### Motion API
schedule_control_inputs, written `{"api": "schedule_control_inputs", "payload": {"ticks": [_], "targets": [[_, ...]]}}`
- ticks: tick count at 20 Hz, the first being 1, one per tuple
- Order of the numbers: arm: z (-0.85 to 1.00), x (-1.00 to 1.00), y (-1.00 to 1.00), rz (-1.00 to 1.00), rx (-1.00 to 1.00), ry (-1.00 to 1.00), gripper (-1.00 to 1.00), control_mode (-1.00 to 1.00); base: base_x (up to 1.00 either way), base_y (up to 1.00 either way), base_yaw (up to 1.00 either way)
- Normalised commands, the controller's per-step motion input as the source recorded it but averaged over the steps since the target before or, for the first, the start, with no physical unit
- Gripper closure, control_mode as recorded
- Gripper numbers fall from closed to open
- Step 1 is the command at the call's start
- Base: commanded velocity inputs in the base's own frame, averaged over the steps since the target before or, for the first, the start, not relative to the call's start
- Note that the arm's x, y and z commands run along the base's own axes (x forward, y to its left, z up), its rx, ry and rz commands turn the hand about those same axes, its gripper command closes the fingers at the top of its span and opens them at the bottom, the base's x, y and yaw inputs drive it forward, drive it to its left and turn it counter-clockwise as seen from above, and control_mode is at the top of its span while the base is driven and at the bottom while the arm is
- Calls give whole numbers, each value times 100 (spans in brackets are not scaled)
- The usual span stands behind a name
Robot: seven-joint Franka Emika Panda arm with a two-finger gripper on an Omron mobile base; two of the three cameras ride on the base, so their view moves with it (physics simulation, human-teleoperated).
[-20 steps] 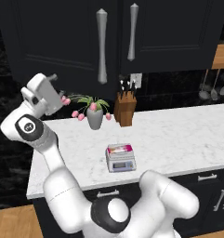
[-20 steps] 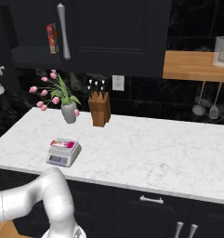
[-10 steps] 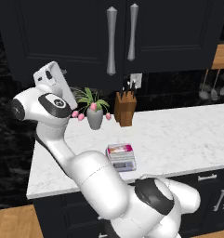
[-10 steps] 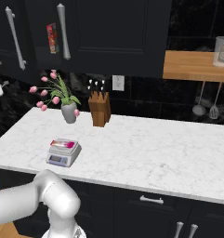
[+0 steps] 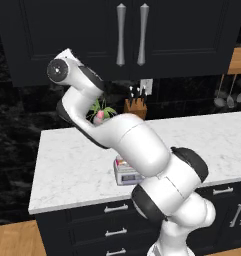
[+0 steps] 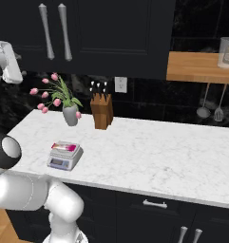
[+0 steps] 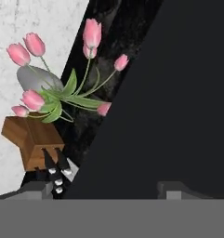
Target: Pick the bar and place it on the digital scale for weighing, and close the cabinet.
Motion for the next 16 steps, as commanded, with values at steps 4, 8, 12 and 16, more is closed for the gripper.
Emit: {"api": "schedule_control_inputs", "payload": {"ticks": [4, 8, 12, 16], "targets": [[0, 100, -62, 19, 17, 3, -100, -100, 0, 0, 0], [0, 100, -57, 18, 15, 2, -100, -100, 0, 0, 0], [-6, 61, -67, 17, 15, -10, -100, -100, 0, 0, 0], [-26, 27, -96, 16, 25, -32, -100, -100, 0, 0, 0]]}}
